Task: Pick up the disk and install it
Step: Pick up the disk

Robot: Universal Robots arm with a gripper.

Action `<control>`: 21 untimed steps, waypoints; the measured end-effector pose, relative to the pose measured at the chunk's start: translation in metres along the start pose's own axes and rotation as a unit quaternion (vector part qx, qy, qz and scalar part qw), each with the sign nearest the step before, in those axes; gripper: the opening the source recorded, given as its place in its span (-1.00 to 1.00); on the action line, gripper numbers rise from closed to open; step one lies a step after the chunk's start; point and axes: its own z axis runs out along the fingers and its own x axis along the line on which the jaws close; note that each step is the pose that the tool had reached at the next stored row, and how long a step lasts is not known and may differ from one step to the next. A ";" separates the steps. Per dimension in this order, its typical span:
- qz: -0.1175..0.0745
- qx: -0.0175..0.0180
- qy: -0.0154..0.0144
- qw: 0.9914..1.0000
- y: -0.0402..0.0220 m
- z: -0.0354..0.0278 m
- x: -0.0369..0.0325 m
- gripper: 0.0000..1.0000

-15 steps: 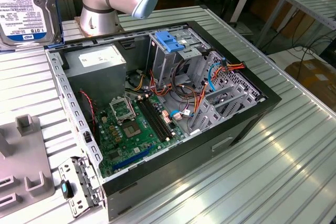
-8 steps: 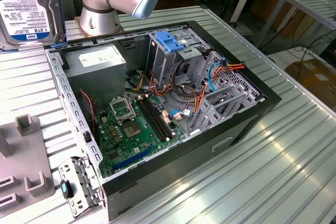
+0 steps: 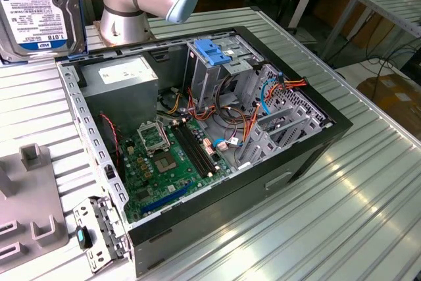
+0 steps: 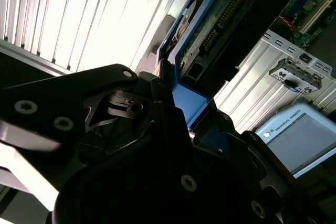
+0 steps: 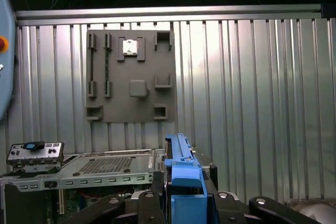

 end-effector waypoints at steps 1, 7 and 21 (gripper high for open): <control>0.000 0.000 0.000 1.000 -0.0007 0.0000 0.0000 -0.25; 0.000 0.000 0.000 1.000 -0.0055 -0.0001 -0.0003 -0.25; 0.000 0.000 0.000 1.000 -0.0317 -0.0008 -0.0013 -0.25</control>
